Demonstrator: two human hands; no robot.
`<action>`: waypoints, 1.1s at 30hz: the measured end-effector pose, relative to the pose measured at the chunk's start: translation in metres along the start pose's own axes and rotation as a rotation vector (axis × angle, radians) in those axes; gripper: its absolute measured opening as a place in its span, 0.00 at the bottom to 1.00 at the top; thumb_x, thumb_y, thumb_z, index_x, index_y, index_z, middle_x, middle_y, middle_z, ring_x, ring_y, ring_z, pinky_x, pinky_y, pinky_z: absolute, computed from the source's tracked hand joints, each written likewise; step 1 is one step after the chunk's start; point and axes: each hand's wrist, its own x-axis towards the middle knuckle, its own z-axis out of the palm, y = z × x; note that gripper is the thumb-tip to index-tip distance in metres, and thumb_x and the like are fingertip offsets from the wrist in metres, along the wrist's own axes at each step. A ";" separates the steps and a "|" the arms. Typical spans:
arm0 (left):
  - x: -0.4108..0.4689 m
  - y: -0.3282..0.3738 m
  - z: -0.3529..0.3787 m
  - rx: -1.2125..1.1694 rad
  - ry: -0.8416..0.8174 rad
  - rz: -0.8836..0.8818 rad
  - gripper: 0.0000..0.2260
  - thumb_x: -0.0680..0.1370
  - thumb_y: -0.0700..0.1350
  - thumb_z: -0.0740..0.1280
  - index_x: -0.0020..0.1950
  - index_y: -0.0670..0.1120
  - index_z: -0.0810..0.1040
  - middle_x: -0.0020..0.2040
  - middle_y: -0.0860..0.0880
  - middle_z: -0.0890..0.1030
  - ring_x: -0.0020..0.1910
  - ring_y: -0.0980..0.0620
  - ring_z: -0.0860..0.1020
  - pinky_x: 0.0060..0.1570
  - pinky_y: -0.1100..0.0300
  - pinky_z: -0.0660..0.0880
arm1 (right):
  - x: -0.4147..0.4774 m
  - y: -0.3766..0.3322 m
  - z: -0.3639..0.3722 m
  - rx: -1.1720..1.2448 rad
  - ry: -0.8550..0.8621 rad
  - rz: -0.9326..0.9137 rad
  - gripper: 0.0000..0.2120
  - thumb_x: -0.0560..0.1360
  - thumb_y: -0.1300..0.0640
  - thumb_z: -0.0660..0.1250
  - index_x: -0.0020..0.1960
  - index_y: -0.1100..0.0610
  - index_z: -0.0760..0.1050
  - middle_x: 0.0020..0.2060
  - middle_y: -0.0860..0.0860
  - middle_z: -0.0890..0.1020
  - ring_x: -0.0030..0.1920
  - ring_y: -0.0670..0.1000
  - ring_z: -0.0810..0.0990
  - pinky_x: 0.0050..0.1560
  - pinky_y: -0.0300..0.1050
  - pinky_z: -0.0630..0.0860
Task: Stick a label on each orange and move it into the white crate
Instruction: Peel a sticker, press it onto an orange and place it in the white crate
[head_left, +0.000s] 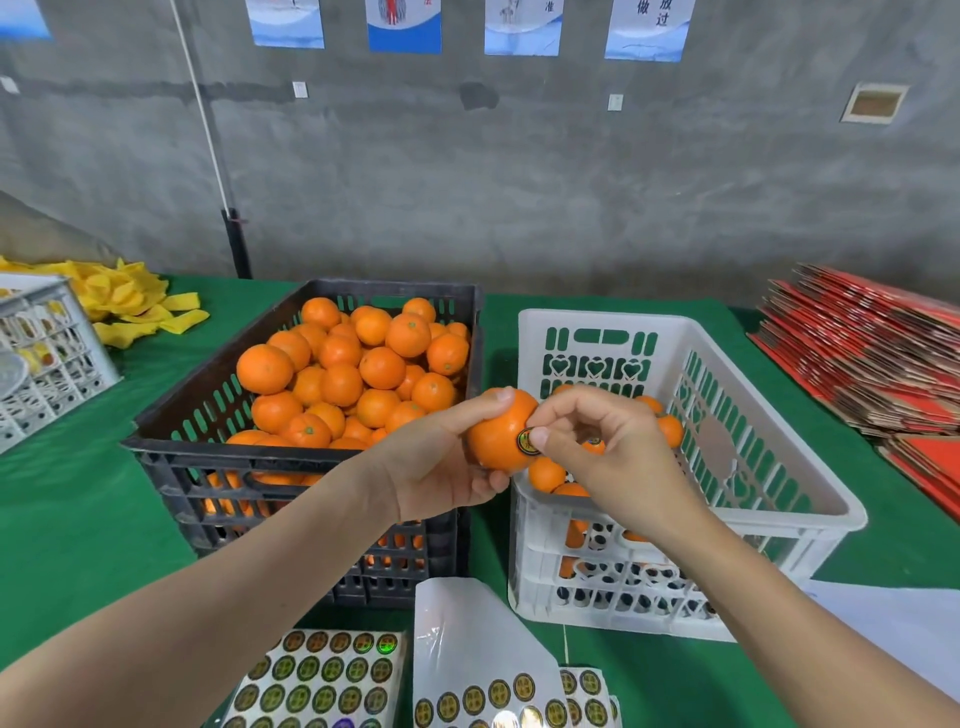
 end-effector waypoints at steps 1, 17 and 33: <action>0.000 -0.001 0.000 0.008 0.007 -0.001 0.27 0.65 0.56 0.72 0.61 0.47 0.75 0.39 0.44 0.79 0.28 0.51 0.74 0.24 0.65 0.71 | 0.000 0.000 0.000 -0.027 0.002 -0.011 0.06 0.73 0.65 0.69 0.41 0.55 0.79 0.29 0.41 0.75 0.33 0.43 0.73 0.39 0.34 0.72; 0.002 -0.008 0.003 -0.006 -0.016 -0.055 0.33 0.66 0.57 0.71 0.66 0.44 0.71 0.42 0.43 0.77 0.28 0.52 0.72 0.24 0.66 0.71 | 0.004 0.001 -0.001 -0.149 0.145 0.224 0.33 0.64 0.53 0.77 0.64 0.45 0.66 0.29 0.48 0.78 0.31 0.41 0.77 0.38 0.35 0.73; 0.030 0.032 -0.019 0.507 0.338 0.087 0.31 0.77 0.65 0.55 0.71 0.44 0.67 0.60 0.44 0.79 0.51 0.47 0.82 0.43 0.53 0.80 | 0.071 0.074 -0.050 -0.331 -0.032 0.456 0.24 0.65 0.52 0.77 0.55 0.49 0.69 0.49 0.46 0.75 0.48 0.46 0.76 0.48 0.44 0.76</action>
